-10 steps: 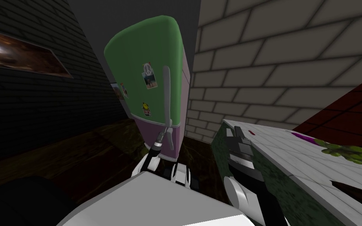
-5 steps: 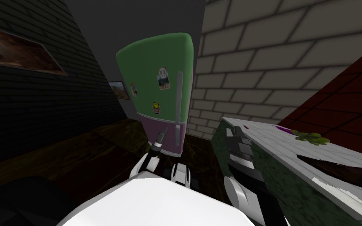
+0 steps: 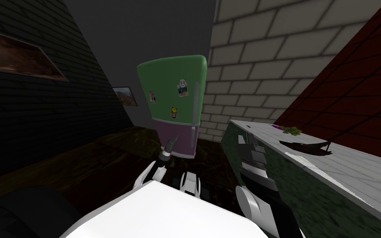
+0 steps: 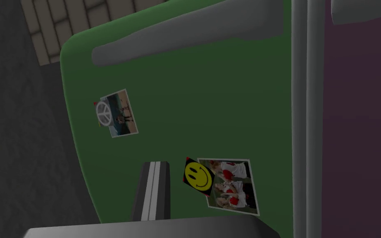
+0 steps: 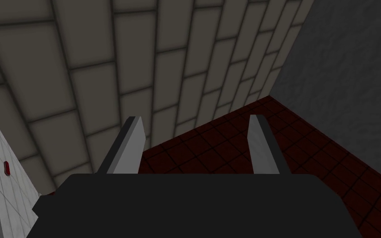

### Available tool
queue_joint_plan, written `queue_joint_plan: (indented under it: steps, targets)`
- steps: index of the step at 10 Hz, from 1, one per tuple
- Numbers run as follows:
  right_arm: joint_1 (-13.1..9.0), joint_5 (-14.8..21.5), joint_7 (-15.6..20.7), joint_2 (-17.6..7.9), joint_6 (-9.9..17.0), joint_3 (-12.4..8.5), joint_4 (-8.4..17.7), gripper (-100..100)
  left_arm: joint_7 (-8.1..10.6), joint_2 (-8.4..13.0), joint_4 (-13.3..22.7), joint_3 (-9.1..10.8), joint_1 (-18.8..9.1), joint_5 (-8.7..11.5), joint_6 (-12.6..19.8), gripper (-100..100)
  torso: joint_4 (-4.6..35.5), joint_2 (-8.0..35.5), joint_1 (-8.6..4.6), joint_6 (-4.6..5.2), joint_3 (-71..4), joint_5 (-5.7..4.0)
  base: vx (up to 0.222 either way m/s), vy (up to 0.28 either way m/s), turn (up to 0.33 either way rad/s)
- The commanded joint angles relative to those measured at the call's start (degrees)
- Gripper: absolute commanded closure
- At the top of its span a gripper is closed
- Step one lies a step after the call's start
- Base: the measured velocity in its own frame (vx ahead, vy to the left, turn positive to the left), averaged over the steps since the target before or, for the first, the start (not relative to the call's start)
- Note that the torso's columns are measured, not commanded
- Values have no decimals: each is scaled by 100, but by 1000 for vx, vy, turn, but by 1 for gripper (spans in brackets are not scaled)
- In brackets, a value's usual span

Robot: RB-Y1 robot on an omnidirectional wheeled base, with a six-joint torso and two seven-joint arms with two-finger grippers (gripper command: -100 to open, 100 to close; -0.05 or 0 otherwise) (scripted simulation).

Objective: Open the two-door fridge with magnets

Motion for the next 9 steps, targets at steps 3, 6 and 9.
queue_joint_plan:
  steps: [3, 6, 9]
  targets:
    - [6, 0, 0, 4, -1, 3, -2, 0, 28, -4, 50, 69, -76, 17, 45, -100, -24, -95, -117, 1, -54, -33, 53, -61, 36]
    - [7, 0, 0, 5, -2, 4, -3, 0, -125, -210, 241, 279, -226, 47, 124, -100, 0, -7, -31, 1, -2, -10, 204, -212, 66]
    - [6, 0, 0, 4, -1, 3, -3, 0, -280, -418, 432, 491, -378, 78, 202, -100, 9, 25, -8, 1, 18, -3, 180, -182, 68]
